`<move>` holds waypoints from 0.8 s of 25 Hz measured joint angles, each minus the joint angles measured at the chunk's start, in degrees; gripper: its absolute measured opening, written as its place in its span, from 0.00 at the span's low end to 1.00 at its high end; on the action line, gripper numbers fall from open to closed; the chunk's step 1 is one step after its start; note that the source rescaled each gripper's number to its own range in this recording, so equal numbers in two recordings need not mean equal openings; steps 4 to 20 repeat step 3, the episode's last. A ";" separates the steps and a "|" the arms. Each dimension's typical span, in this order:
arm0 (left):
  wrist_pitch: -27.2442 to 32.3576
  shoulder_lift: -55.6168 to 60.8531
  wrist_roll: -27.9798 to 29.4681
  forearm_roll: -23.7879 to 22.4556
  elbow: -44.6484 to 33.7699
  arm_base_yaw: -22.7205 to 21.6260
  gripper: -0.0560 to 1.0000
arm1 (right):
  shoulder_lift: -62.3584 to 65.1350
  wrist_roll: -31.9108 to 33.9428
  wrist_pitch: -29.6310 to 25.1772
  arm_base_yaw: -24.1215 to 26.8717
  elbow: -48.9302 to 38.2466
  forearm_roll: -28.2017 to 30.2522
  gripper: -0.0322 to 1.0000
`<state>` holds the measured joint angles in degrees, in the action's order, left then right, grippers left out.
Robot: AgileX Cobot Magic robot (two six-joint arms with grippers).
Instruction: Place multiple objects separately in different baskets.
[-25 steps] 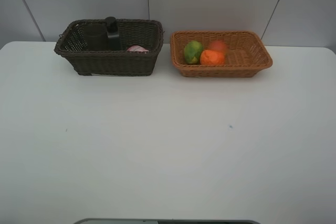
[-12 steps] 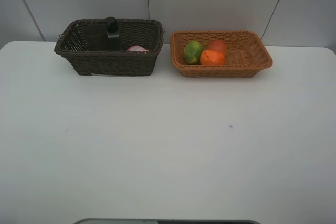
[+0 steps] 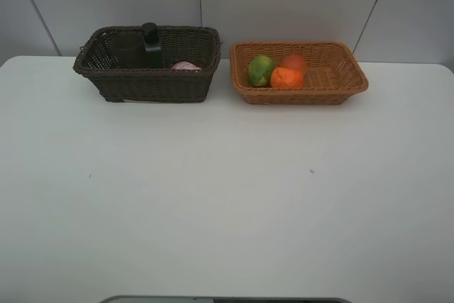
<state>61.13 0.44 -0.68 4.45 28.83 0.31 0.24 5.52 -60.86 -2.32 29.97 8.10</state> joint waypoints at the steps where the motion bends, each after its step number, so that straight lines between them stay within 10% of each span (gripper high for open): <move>1: 0.00 0.00 0.00 0.00 0.00 0.00 1.00 | 0.00 0.00 0.00 0.00 0.00 0.00 0.88; 20: 0.00 0.00 0.00 0.00 0.00 0.00 1.00 | 0.00 0.00 0.00 0.00 0.00 0.00 0.88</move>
